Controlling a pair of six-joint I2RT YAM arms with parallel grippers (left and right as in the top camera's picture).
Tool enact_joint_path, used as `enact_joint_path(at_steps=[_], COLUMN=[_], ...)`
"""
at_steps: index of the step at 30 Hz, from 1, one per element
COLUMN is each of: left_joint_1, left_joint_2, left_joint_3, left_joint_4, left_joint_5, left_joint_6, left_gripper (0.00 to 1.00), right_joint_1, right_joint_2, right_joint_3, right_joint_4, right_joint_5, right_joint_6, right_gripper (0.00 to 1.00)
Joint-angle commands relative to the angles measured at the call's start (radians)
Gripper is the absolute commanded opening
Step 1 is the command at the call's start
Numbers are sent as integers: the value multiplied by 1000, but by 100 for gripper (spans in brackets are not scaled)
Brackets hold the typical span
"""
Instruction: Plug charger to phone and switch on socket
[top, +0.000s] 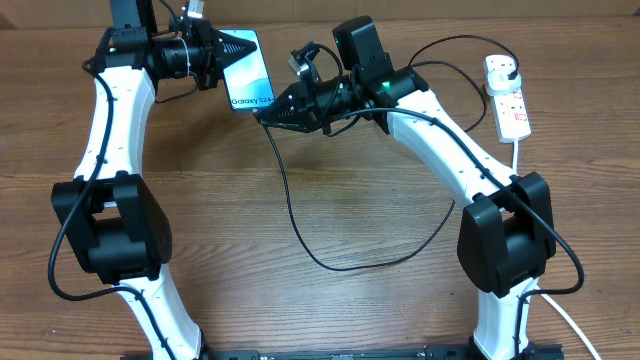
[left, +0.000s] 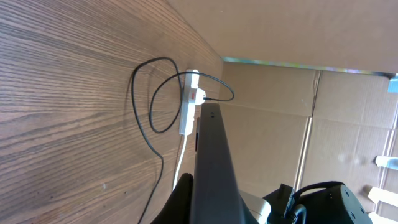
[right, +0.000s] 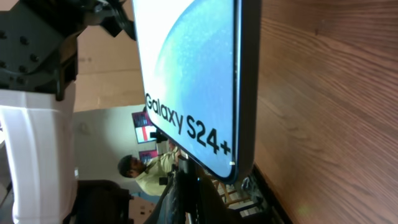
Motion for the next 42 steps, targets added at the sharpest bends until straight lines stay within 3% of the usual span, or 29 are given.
enact_joint_path(at_steps=[1,9,15,18,26,33,42], left_joint_1=[-10,8,8,7,5,5,5], left_joint_2=[-14,-14,-14,-14,-14,-14,-14], left_joint_3=[0,0,0,0,0,0,0], left_joint_4=[-14,-21,-34,-34,-116,-120,-125], left_joint_5=[87,88,88,82,-2,13,13], left_joint_6=[-12,64,103,103,107,141,148], left_gripper=[5,4,4,4,4,4,4], right_joint_1=[-13,-13,-9,0,13,16,16], right_joint_2=[14,14,14,15,15,15,16], right_joint_3=[6,6,-18,-98,-291,-367,-370], right_joint_4=[-45,-322,-440,-372,-149,-61,-66], right_joint_5=[148,343,743,923,948,992,991], right_joint_6=[-63,-298,-370,-371,-371,-371,-367], right_gripper=[4,4,4,4,4,4,28])
